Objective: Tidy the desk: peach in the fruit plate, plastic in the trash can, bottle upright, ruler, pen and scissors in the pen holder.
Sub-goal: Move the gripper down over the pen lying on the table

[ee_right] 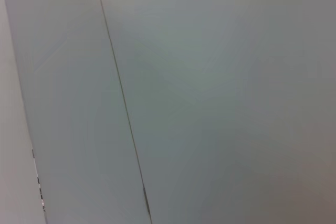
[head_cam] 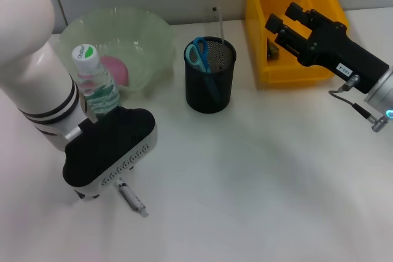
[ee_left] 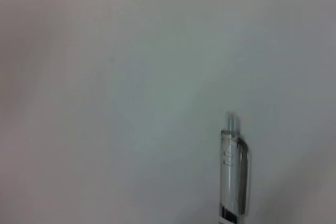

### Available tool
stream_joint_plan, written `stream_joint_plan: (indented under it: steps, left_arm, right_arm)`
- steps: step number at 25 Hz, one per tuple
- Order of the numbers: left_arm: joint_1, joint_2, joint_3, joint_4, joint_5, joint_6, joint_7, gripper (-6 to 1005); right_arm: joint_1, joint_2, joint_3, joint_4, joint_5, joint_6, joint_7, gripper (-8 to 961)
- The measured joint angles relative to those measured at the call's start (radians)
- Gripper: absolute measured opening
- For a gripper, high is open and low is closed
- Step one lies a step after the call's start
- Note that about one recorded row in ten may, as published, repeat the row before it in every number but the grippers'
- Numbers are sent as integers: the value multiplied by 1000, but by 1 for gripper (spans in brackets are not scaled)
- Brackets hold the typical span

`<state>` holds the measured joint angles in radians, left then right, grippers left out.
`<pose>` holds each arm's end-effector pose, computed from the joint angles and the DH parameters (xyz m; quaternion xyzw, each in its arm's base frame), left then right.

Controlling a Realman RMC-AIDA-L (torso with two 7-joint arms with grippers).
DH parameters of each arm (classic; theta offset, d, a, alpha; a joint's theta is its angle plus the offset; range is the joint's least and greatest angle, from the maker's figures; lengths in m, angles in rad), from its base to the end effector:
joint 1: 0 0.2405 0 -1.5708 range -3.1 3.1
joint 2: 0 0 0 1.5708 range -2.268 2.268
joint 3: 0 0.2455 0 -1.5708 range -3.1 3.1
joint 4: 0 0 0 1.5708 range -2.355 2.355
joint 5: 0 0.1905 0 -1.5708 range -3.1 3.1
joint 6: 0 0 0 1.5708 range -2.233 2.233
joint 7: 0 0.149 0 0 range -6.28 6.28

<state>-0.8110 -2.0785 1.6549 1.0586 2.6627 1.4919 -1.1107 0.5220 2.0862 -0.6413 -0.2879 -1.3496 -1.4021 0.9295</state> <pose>-0.1741 0.3365 -0.0507 0.8290 -0.4429 -0.3198 0.1193 0.2443 0.3366 0.0118 -0.7985 0.2200 0.4371 0.3507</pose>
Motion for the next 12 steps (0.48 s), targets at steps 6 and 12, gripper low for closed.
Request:
stream_joint_plan:
  steps: [6, 12]
  left_arm:
    - [-1, 0, 19, -2, 4, -1, -12, 786]
    - [5, 0, 25, -3, 3, -8, -16, 782]
  right_arm:
    - [7, 0, -2, 5, -1, 0, 0, 605]
    - [13, 0, -1, 7, -1, 0, 0, 606]
